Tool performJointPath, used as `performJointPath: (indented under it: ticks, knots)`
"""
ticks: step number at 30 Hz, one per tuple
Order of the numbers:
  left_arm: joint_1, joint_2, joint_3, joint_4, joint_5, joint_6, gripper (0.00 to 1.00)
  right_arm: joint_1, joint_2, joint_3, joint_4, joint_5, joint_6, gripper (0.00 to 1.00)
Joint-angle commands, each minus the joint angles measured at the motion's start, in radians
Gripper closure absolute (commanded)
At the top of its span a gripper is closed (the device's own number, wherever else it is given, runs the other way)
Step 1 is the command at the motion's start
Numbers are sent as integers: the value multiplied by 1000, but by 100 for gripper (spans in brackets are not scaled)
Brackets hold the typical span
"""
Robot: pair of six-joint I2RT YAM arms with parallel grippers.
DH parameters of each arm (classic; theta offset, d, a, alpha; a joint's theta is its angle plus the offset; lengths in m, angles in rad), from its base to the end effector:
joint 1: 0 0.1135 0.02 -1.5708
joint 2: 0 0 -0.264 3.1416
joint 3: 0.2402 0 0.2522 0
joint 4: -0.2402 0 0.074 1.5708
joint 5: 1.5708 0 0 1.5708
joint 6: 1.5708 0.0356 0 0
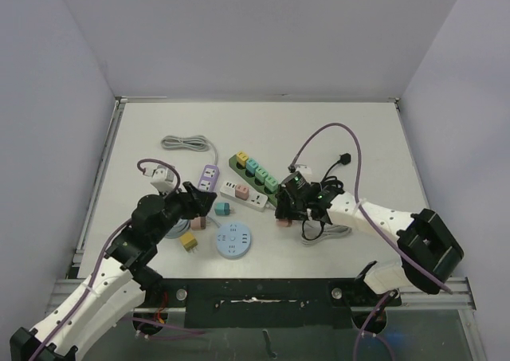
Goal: Insert the plug
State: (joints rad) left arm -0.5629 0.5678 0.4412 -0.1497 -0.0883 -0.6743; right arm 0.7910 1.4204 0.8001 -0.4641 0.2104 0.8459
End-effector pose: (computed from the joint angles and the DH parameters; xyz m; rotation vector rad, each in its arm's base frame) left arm 0.1313 -0.0792 0.2542 -0.1707 1.9115 -0.7717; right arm 0.1920 0.1836 0.1848 0.1418 2.6414 0.2882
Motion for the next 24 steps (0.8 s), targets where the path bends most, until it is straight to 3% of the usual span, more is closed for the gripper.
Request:
performJointPath:
  ticks: [1, 7, 12, 16, 24]
  knots:
    - [-2, -15, -63, 247, 114, 77, 35, -91, -107, -38, 235, -312, -153, 59]
    - [-2, 26, -151, 621, 254, 75, 35, -153, -164, -58, 418, -625, -171, 58]
    - [-3, 104, -207, 831, 377, 98, 35, -169, -189, -74, 601, -831, -79, 57]
    - [-8, 160, -227, 971, 505, 182, 35, -170, -203, -145, 844, -928, 61, 56]
    - [-74, 219, -266, 1107, 586, 359, 35, -171, -189, -237, 1206, -998, 300, 56]
